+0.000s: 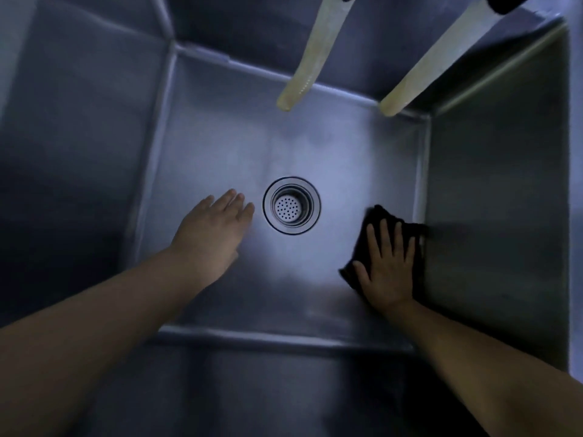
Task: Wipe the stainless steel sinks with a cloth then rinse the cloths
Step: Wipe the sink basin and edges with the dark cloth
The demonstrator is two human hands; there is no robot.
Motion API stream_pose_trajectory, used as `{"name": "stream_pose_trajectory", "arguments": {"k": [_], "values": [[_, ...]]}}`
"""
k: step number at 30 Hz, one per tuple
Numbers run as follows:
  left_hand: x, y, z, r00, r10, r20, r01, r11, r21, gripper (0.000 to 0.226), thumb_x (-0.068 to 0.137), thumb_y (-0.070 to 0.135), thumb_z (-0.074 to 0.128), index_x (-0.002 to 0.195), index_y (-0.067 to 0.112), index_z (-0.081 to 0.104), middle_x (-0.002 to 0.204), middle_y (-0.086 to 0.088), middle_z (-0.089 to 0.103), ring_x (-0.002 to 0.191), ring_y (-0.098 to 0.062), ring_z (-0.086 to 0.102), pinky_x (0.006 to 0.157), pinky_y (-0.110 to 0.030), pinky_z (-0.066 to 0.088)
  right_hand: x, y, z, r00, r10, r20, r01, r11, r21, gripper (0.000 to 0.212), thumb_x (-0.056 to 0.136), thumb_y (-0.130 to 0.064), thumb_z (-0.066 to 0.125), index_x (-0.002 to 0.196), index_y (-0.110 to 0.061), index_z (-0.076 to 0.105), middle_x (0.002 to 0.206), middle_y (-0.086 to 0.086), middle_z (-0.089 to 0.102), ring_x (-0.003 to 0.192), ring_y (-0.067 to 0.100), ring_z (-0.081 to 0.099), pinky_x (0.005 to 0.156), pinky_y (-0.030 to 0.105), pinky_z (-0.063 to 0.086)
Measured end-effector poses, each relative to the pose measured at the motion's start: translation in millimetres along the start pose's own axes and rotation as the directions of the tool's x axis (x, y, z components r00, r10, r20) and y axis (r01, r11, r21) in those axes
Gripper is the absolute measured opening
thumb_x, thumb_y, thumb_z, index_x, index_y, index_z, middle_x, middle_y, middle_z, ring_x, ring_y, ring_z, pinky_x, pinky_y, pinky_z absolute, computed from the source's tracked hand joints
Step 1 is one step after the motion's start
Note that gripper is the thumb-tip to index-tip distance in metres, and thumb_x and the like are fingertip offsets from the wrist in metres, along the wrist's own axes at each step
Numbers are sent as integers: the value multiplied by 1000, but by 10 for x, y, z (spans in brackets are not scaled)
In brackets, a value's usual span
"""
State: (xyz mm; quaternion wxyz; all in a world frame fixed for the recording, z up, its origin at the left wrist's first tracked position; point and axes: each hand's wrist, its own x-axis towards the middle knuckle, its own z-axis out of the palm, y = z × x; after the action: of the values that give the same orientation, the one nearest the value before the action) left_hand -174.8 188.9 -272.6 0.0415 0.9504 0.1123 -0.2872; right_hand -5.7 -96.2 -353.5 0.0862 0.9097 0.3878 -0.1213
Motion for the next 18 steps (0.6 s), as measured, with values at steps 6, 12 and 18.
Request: {"name": "stream_pose_trajectory", "arguments": {"k": [6, 12, 18], "values": [[-974, -413, -279, 941, -83, -328, 27, 985, -171, 64, 50, 8, 88, 109, -3, 65, 104, -22, 68, 85, -38, 68, 71, -47, 55, -171, -655, -4, 986, -147, 77, 147, 989, 4, 80, 83, -55, 37, 145, -4, 33, 150, 26, 26, 138, 50, 18, 106, 71, 13], [-1387, -512, -145, 956, -181, -233, 111, 952, -286, 45, 57, 0, 83, 99, -6, 67, 94, -27, 68, 78, -44, 66, 68, -51, 54, 41, -1697, -89, 951, -301, 73, 303, 953, -14, 83, 85, -60, 34, 149, -9, 25, 154, 22, 19, 141, 46, 12, 108, 70, 6], [-1282, -511, -99, 917, -299, -264, 238, 941, -239, 36, 76, 4, 68, 112, 4, 61, 94, -21, 66, 85, -40, 60, 68, -43, 48, 278, -2661, -90, 836, -545, 58, 548, 835, -45, 82, 88, -61, 33, 152, -14, 11, 158, 16, 6, 145, 40, -1, 110, 66, -3]]}}
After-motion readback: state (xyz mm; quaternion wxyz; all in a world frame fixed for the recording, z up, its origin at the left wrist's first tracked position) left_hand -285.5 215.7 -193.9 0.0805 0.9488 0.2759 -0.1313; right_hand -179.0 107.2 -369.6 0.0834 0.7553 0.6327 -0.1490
